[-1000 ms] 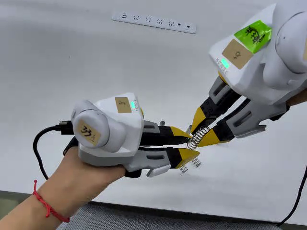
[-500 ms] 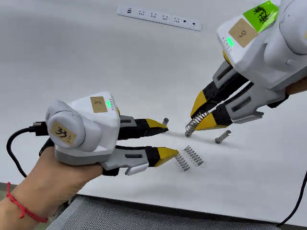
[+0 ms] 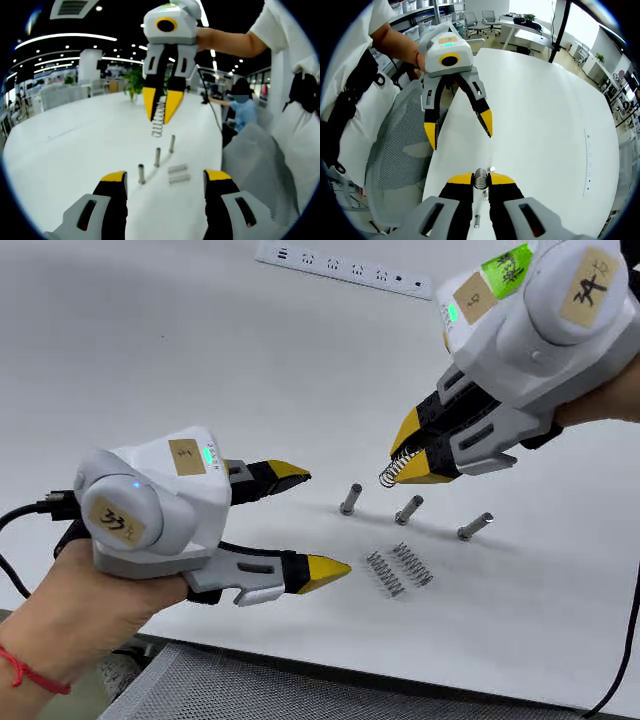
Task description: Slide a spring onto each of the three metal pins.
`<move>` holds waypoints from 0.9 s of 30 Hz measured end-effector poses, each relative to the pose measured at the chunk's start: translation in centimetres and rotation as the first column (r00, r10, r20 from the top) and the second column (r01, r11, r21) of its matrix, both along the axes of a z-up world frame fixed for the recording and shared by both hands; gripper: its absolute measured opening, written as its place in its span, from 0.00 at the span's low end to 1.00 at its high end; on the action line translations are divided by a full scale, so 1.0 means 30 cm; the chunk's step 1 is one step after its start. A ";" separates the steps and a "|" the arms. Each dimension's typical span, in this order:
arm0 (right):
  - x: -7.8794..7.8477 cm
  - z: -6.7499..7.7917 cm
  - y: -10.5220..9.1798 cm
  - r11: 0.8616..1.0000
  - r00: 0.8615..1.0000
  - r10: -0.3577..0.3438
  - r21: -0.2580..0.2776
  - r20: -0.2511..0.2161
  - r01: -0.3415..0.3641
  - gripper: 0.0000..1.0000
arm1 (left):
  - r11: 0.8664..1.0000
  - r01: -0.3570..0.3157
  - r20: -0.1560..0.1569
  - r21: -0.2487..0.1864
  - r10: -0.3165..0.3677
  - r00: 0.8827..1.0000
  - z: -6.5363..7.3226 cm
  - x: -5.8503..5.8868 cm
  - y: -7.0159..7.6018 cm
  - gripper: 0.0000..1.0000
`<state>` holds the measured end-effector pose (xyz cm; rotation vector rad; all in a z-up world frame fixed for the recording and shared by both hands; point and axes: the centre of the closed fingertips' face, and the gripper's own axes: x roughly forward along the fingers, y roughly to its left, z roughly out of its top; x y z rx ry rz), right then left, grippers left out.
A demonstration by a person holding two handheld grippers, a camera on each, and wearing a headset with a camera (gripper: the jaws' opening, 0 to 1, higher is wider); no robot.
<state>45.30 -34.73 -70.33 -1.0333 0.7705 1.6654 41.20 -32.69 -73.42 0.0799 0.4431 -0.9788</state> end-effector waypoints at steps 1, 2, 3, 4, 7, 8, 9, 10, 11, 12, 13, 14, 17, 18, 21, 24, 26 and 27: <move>0.004 -0.005 0.004 1.000 1.000 -0.006 0.000 -0.001 0.006 0.12 | 1.000 -0.002 0.004 0.002 0.002 1.000 -0.002 0.001 0.000 0.67; 0.010 -0.014 0.009 1.000 1.000 -0.013 0.000 0.000 0.013 0.12 | 1.000 -0.001 0.008 0.010 0.001 1.000 -0.007 0.003 0.001 0.69; 0.015 -0.020 0.011 1.000 1.000 -0.019 0.000 0.001 0.019 0.12 | 1.000 0.000 0.006 0.016 0.000 1.000 -0.014 0.003 0.003 0.71; 0.022 -0.032 0.013 1.000 1.000 -0.024 -0.002 0.002 0.024 0.12 | 1.000 0.002 0.002 0.017 -0.002 1.000 -0.019 0.003 0.003 0.72; 0.036 -0.056 0.017 0.999 0.999 -0.041 -0.002 0.005 0.041 0.12 | 1.000 0.010 -0.008 0.008 -0.009 1.000 -0.027 -0.001 -0.002 0.79; 0.043 -0.067 0.018 0.999 0.999 -0.051 -0.002 0.004 0.051 0.12 | 1.000 0.013 -0.011 0.011 -0.013 1.000 -0.034 -0.002 -0.005 0.80; 0.045 -0.073 0.019 0.998 0.998 -0.055 -0.001 0.005 0.055 0.12 | 1.000 0.015 -0.012 0.014 -0.015 1.000 -0.038 -0.002 -0.007 0.82; 0.041 -0.078 0.019 0.998 0.998 -0.060 -0.002 0.006 0.060 0.12 | 1.000 0.017 -0.015 0.009 -0.017 1.000 -0.040 -0.001 -0.009 0.84; 0.043 -0.084 0.019 0.998 0.998 -0.065 -0.003 0.007 0.065 0.12 | 1.000 0.017 -0.017 0.004 -0.017 1.000 -0.039 -0.001 -0.011 0.85; 0.044 -0.090 0.021 0.997 0.997 -0.072 -0.004 0.008 0.072 0.12 | 1.000 0.018 -0.019 0.000 -0.018 1.000 -0.040 0.000 -0.014 0.87; 0.044 -0.095 0.022 0.997 0.997 -0.075 -0.005 0.006 0.075 0.12 | 1.000 0.017 -0.019 -0.002 -0.017 1.000 -0.041 0.002 -0.014 0.89; 0.042 -0.099 0.024 0.997 0.997 -0.077 -0.006 0.005 0.078 0.12 | 1.000 0.016 -0.018 -0.003 -0.017 1.000 -0.042 0.004 -0.015 0.90; 0.046 -0.126 0.029 0.996 0.996 -0.089 -0.007 0.001 0.089 0.12 | 1.000 0.017 -0.022 -0.017 -0.018 1.000 -0.042 0.007 -0.020 0.95; 0.048 -0.132 0.032 0.996 0.996 -0.091 -0.005 -0.001 0.091 0.12 | 1.000 0.016 -0.022 -0.024 -0.017 1.000 -0.041 0.009 -0.022 0.96; 0.049 -0.145 0.038 0.995 0.995 -0.097 -0.011 -0.001 0.097 0.12 | 0.999 0.017 -0.033 -0.031 -0.018 0.999 -0.048 0.009 -0.024 0.99; 0.052 -0.158 0.036 0.995 0.995 -0.097 -0.017 -0.004 0.097 0.12 | 0.999 0.015 -0.033 -0.043 -0.017 0.999 -0.046 0.012 -0.026 1.00; 0.049 -0.164 0.040 0.995 0.995 -0.097 -0.020 -0.004 0.097 0.12 | 0.999 0.015 -0.038 -0.046 -0.017 0.999 -0.049 0.013 -0.026 1.00; 0.050 -0.167 0.042 0.995 0.995 -0.099 -0.020 -0.004 0.099 0.12 | 0.999 0.015 -0.041 -0.049 -0.017 0.999 -0.051 0.013 -0.027 1.00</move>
